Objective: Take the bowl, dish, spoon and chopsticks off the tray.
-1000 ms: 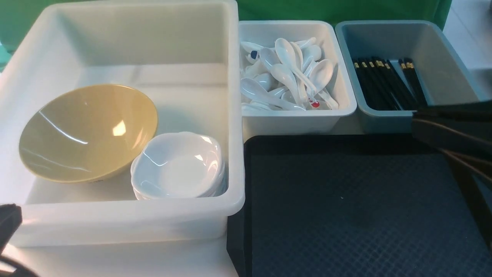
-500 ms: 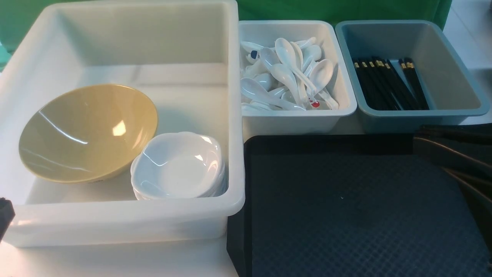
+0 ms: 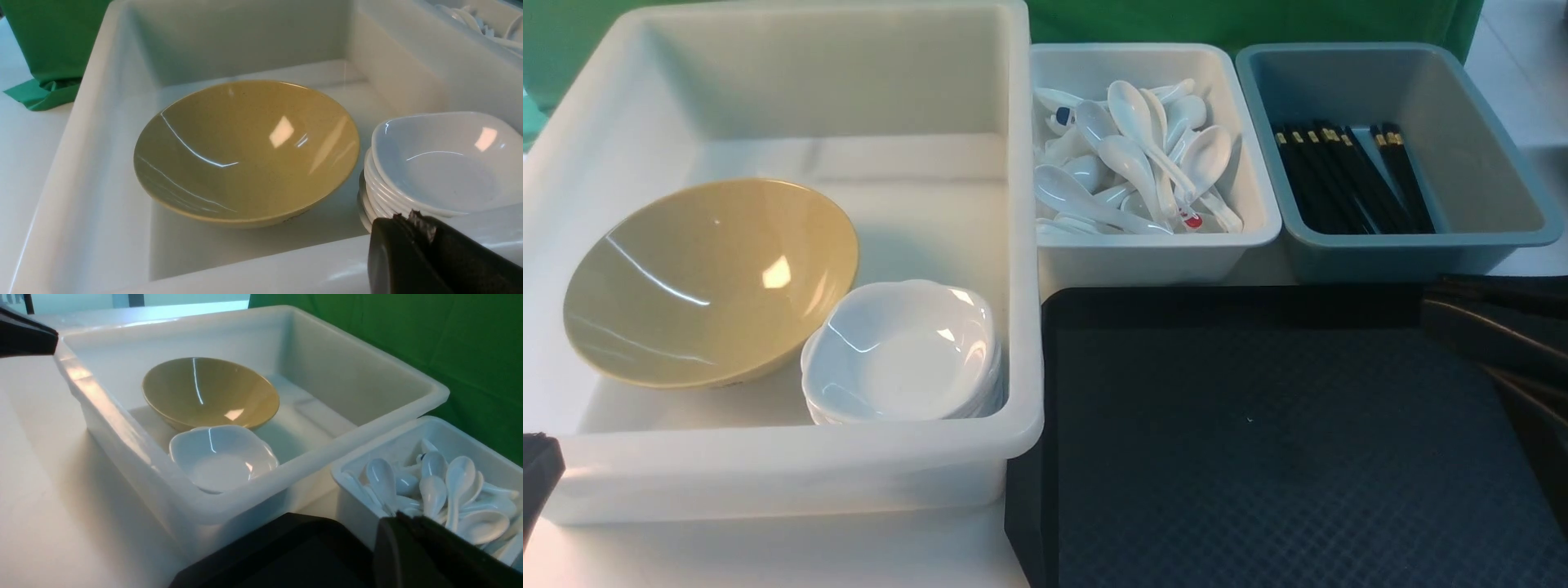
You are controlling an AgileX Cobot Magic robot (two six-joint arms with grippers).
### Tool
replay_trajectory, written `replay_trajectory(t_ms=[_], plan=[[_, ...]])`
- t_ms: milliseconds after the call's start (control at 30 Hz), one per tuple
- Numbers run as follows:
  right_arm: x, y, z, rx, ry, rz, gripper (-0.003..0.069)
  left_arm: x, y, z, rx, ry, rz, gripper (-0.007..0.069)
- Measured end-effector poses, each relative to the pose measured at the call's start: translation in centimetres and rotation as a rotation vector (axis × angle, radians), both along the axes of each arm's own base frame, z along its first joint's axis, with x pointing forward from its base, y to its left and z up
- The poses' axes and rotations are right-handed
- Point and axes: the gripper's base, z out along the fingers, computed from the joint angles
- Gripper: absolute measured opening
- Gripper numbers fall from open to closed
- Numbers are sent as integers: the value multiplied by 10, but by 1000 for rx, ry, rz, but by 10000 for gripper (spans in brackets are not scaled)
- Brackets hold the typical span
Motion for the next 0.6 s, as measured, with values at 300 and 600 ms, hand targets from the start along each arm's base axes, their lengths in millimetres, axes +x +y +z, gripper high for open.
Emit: replay_trajectory(t_ms=[300,600], plan=[[-18,-68,-94,234,-34,-518,31,0,0,0,-1,1,0,-11],[-39,-92,-171,259,45,-852,31,0,0,0,-1,2,0,-11]])
